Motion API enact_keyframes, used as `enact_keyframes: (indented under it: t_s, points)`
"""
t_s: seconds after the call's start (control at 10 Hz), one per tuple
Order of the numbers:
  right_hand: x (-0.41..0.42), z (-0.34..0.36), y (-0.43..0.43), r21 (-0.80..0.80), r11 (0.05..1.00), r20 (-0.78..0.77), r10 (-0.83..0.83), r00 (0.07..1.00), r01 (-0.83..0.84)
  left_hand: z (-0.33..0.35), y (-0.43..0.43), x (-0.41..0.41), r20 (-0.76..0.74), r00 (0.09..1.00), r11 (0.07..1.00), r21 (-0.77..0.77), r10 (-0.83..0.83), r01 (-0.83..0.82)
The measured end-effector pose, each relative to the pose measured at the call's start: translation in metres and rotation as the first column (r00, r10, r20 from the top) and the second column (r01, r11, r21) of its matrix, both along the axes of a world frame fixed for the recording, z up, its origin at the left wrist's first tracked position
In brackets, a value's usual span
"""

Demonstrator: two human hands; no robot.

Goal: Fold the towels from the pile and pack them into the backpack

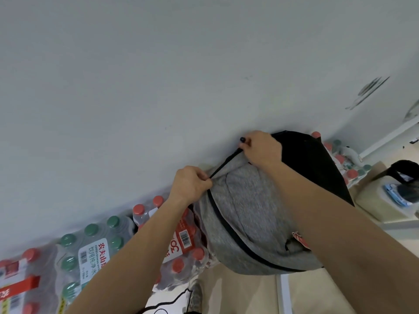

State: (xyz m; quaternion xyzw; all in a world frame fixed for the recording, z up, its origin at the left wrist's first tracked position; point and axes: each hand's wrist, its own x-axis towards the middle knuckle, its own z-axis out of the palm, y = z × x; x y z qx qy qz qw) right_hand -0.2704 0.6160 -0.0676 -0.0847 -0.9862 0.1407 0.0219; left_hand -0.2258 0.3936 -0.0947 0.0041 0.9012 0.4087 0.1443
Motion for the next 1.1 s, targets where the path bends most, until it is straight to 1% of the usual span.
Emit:
enact_keyframes:
  t_s: [0.1, 0.2, 0.3, 0.4, 0.5, 0.6, 0.7, 0.8, 0.9, 1.0, 1.1]
  points:
    - [-0.009, -0.009, 0.036, 0.044, 0.980, -0.057, -0.193, 0.980, 0.195, -0.010, -0.006, -0.001, 0.015, 1.000, 0.999, -0.037, 0.014, -0.013]
    - [-0.021, -0.018, 0.059, 0.111, 0.963, -0.071, -0.238, 0.969, 0.245, -0.017, -0.009, -0.002, 0.019, 1.000, 0.999, -0.036, 0.022, -0.022]
    - [-0.029, -0.021, 0.059, 0.155, 0.962, -0.066, -0.219, 0.974, 0.226, -0.019, -0.007, -0.004, 0.008, 1.000, 0.998, -0.059, 0.022, -0.022]
    - [-0.027, -0.021, 0.058, 0.115, 0.968, -0.050, -0.217, 0.975, 0.222, -0.019, -0.005, -0.005, 0.003, 1.000, 0.996, -0.089, 0.026, -0.025]
    - [-0.015, -0.014, 0.062, 0.081, 0.974, -0.034, -0.212, 0.977, 0.214, -0.015, 0.000, -0.005, -0.036, 0.999, 0.992, -0.116, 0.037, -0.041]
    - [0.007, -0.004, 0.071, 0.110, 0.972, -0.073, -0.200, 0.977, 0.208, -0.013, 0.002, -0.003, -0.049, 0.999, 0.985, -0.173, 0.017, -0.025]
    - [0.037, 0.007, 0.077, 0.159, 0.976, -0.039, -0.145, 0.989, 0.150, -0.001, 0.005, 0.005, -0.049, 0.999, 0.968, -0.249, -0.022, 0.009]
    - [0.064, 0.018, 0.079, 0.181, 0.980, 0.030, -0.091, 0.995, 0.084, 0.023, 0.016, 0.019, -0.106, 0.991, 0.946, -0.320, -0.087, 0.049]
    - [0.094, 0.034, 0.074, 0.160, 0.986, 0.067, -0.055, 0.996, 0.044, 0.050, 0.026, 0.041, -0.134, 0.973, 0.905, -0.407, -0.190, 0.121]
    - [0.123, 0.048, 0.067, 0.178, 0.984, 0.055, -0.015, 0.998, 0.005, 0.074, 0.031, 0.068, -0.148, 0.960, 0.878, -0.455, -0.239, 0.148]
    - [0.148, 0.062, 0.058, 0.185, 0.983, 0.046, -0.021, 0.999, 0.012, 0.092, 0.031, 0.092, -0.175, 0.947, 0.855, -0.496, -0.270, 0.152]
